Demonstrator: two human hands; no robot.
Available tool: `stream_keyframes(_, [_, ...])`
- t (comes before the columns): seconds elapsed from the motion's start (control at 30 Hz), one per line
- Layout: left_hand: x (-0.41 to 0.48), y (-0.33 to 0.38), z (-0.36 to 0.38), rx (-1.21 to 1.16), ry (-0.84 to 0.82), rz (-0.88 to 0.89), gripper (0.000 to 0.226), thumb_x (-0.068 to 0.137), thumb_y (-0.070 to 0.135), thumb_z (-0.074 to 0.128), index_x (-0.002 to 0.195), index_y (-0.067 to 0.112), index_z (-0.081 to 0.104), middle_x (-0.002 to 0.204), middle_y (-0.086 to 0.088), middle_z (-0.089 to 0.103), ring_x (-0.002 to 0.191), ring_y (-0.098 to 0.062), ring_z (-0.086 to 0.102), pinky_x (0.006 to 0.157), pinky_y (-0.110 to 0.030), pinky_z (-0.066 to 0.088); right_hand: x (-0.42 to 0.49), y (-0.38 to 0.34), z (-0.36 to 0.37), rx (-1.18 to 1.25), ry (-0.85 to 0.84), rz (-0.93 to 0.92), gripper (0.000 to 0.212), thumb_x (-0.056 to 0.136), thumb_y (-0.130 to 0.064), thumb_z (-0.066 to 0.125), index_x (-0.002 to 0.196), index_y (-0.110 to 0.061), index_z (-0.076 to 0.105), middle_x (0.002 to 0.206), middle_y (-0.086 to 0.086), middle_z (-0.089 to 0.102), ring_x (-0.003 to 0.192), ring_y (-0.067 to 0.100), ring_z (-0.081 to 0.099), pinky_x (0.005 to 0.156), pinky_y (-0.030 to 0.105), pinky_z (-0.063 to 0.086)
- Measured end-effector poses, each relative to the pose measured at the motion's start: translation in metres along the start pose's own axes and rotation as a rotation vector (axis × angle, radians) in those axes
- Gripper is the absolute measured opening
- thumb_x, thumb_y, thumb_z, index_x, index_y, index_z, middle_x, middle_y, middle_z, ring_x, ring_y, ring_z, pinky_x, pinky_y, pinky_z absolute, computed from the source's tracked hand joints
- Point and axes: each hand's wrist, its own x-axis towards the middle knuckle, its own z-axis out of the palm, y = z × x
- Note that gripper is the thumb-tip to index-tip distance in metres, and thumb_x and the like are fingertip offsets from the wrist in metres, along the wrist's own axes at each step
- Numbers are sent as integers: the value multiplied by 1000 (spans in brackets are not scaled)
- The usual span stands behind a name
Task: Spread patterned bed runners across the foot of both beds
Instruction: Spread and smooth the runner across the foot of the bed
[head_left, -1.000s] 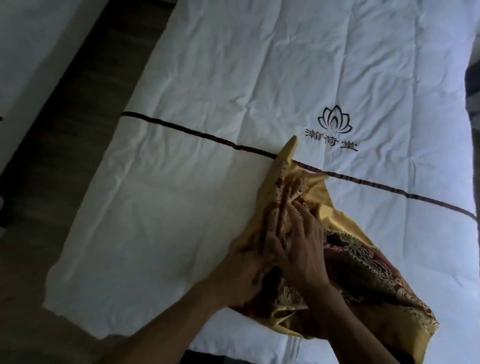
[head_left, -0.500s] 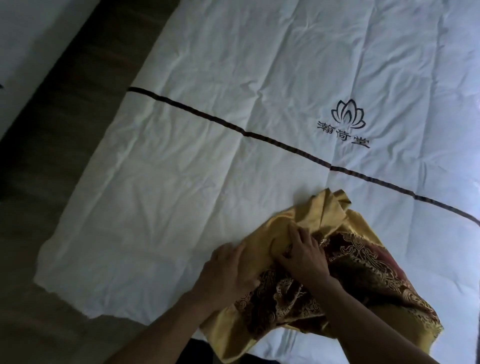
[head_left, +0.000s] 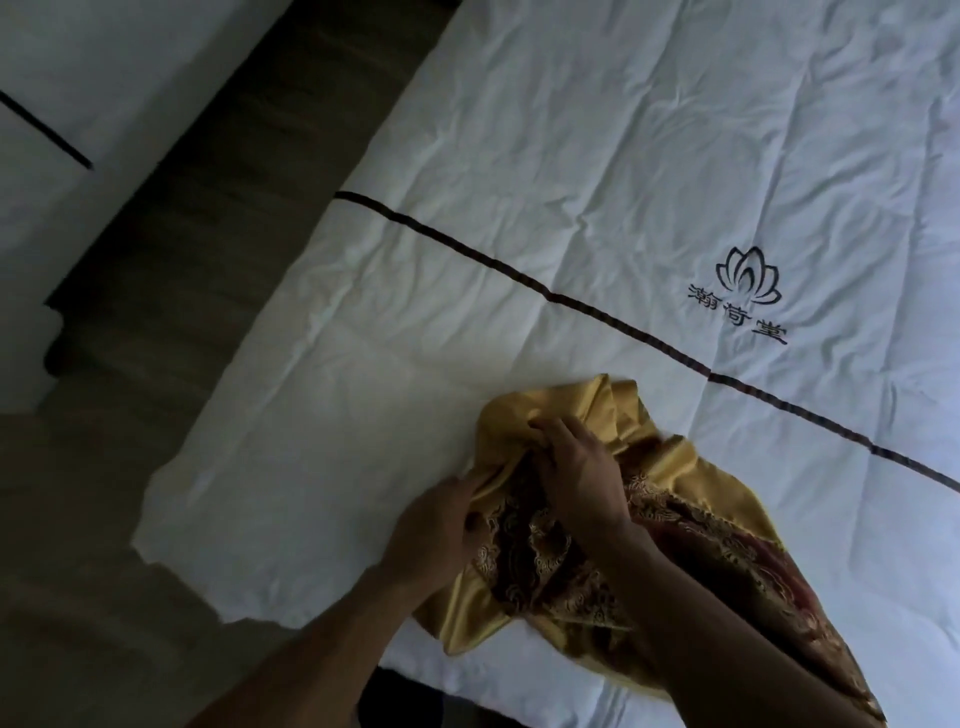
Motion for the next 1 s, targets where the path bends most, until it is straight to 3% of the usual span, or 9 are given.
stream_keyframes(0.13, [-7, -36, -93, 73, 391, -60, 49, 94, 31, 58, 143, 26, 53, 109, -3, 63, 95, -21, 64, 76, -38, 57, 77, -98, 3, 126, 34, -146, 38, 99, -26, 61, 135, -15, 56, 125, 8, 63, 89, 25, 70, 66, 38, 61])
stream_keyframes(0.23, [-17, -70, -154, 123, 587, -233, 47, 95, 21, 62, 141, 23, 53, 112, -8, 60, 96, -27, 63, 74, -35, 51, 124, -171, 14, 198, -71, -242, 63, 98, -38, 61, 153, -23, 33, 146, 12, 48, 115, 31, 63, 91, 49, 57])
stream_keyframes(0.33, [-28, -102, -180, 167, 562, -439, 57, 94, 29, 63, 147, 26, 42, 132, -13, 53, 113, -34, 58, 85, -46, 53, 140, -212, 31, 102, -149, -270, 80, 95, -49, 60, 158, -30, 16, 159, 14, 32, 141, 37, 40, 111, 59, 40])
stream_keyframes(0.47, [-49, -126, -174, 307, 503, -450, 61, 90, 38, 59, 147, 27, 40, 144, -15, 47, 134, -37, 43, 97, -58, 48, 116, -204, 42, -56, -287, -143, 77, 98, -49, 53, 160, -31, 11, 163, 18, 20, 148, 37, 29, 119, 54, 24])
stream_keyframes(0.63, [-64, -126, -136, 409, 530, -350, 70, 85, 43, 67, 150, 31, 43, 162, -19, 21, 153, -43, 7, 121, -62, 9, 77, -145, 59, -236, -403, 68, 88, 93, -62, 54, 159, -34, 3, 163, 23, 13, 150, 43, 22, 118, 66, 22])
stream_keyframes(0.7, [-64, -123, -120, 442, 488, -264, 71, 85, 46, 68, 150, 35, 43, 164, -18, 18, 154, -42, 3, 121, -61, 8, 64, -124, 66, -274, -478, 118, 104, 85, -74, 56, 158, -39, -10, 165, 20, 6, 151, 42, 18, 116, 70, 19])
stream_keyframes(0.77, [-62, -121, -103, 401, 427, -235, 74, 85, 46, 70, 152, 42, 38, 166, -18, 13, 154, -40, 3, 117, -60, 23, 51, -107, 73, -272, -521, 135, 115, 78, -79, 60, 153, -47, -21, 161, 18, 13, 144, 41, 31, 110, 69, 33])
stream_keyframes(0.87, [-55, -118, -86, 312, 379, -286, 70, 87, 37, 73, 148, 48, 40, 166, -21, 6, 153, -42, 7, 107, -57, 44, 36, -90, 79, -269, -509, 83, 109, 88, -63, 63, 149, -52, -27, 142, 17, 38, 109, 29, 59, 80, 46, 58])
stream_keyframes(1.0, [-47, -118, -90, 402, 386, -348, 67, 84, 26, 76, 144, 41, 49, 153, -24, 32, 134, -44, 39, 93, -53, 49, 27, -63, 60, -307, -428, 19, 86, 103, -26, 48, 153, -55, -15, 128, 8, 53, 72, 13, 57, 47, 22, 40])
